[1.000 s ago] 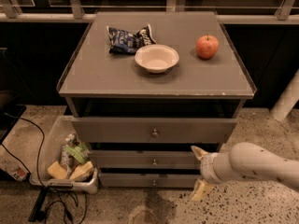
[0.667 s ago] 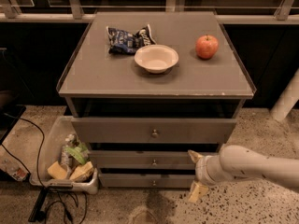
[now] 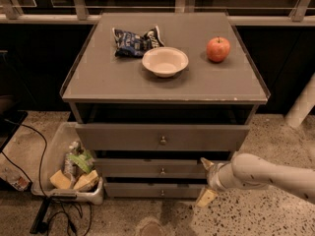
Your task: Open middle drawer
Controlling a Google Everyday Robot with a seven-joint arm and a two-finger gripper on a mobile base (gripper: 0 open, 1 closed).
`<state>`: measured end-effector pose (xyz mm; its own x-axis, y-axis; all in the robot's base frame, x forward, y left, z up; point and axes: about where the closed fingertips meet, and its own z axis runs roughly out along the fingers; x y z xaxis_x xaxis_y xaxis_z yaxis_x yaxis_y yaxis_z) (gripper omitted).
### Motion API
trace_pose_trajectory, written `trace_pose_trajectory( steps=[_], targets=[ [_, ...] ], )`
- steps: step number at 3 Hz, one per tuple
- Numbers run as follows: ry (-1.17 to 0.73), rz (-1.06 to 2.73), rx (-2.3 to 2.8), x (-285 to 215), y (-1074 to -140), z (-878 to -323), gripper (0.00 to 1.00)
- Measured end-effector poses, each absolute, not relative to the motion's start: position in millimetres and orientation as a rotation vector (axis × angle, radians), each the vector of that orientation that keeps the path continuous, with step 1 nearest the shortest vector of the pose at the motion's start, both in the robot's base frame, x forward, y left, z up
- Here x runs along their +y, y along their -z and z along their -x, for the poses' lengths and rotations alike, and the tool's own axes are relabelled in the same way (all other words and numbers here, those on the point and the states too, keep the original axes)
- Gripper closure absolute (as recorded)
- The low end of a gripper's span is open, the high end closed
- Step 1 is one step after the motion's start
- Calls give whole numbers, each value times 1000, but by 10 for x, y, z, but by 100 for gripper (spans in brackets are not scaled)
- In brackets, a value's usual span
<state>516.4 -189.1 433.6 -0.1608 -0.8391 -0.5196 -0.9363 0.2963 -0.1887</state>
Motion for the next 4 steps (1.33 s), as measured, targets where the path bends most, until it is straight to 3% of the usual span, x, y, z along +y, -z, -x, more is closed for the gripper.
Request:
trace_pose_trajectory(
  steps=[4],
  targets=[
    [-210, 1558, 1856, -1833, -4284, -5453, 0]
  ],
)
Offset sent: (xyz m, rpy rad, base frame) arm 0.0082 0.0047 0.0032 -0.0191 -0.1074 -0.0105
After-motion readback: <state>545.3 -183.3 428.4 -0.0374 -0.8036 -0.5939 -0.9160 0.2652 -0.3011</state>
